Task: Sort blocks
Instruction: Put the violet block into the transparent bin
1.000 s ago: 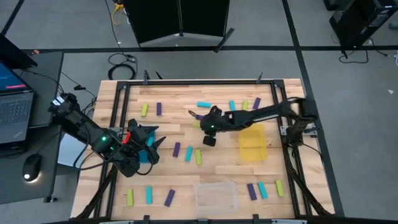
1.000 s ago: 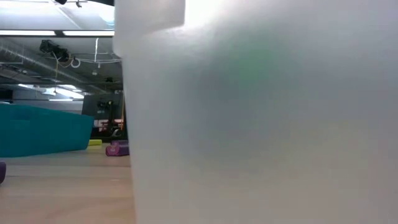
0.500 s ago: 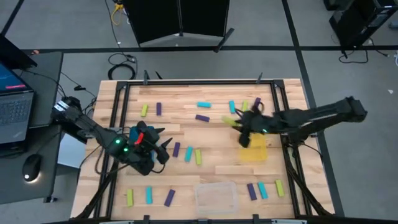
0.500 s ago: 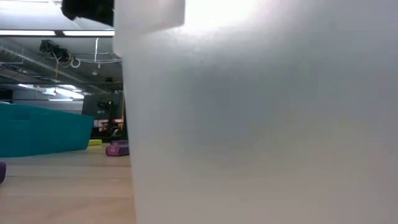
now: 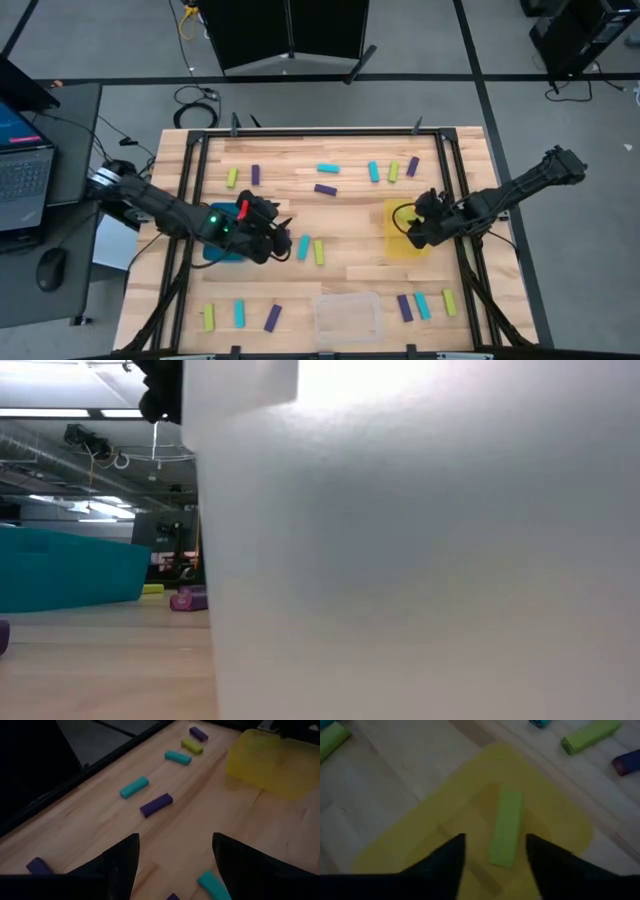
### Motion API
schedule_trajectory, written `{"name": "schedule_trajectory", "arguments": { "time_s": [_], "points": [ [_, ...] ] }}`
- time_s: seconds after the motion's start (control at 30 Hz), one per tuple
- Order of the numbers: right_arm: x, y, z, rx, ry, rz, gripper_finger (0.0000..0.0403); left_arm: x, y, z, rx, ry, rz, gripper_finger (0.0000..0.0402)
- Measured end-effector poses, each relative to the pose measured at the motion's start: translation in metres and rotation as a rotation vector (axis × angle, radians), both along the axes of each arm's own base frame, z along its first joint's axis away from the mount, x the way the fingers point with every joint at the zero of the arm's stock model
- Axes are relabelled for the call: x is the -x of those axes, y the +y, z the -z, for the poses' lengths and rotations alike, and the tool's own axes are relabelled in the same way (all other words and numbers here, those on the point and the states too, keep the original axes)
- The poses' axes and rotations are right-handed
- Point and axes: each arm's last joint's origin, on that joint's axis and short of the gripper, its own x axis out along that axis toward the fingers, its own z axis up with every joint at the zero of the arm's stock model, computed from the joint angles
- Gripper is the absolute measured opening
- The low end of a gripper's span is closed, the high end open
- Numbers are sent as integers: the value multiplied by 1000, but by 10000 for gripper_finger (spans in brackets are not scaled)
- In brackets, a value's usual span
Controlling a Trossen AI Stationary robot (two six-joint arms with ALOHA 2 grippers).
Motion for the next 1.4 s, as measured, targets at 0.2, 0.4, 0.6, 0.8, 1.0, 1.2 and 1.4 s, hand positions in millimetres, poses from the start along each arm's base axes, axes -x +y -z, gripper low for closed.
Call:
{"name": "schedule_trajectory", "arguments": {
  "time_s": [0.2, 0.4, 0.6, 0.8, 1.0, 1.2, 1.4],
  "points": [
    [-1, 2, -1, 41, -27, -10, 332, -5, 1, 3, 26, -4, 4, 257],
    [-13, 17, -26, 192, -336, -147, 346, -11, 5, 2, 82, -18, 19, 257],
    [-20, 28, -53, 330, -554, -271, 322, -36, 7, 27, 139, 116, 185, 257],
    [-22, 29, -56, 355, -574, -296, 298, -40, 12, 50, 120, 315, 262, 257],
    [-26, 24, -59, 373, -595, -251, 284, -34, 25, 43, 122, 307, 167, 257],
    [-28, 18, -59, 375, -593, -214, 284, -31, 33, 43, 146, 321, 101, 257],
    [-30, 14, -59, 413, -567, -226, 282, -28, 33, 69, 257, 352, 13, 257]
  ]
}}
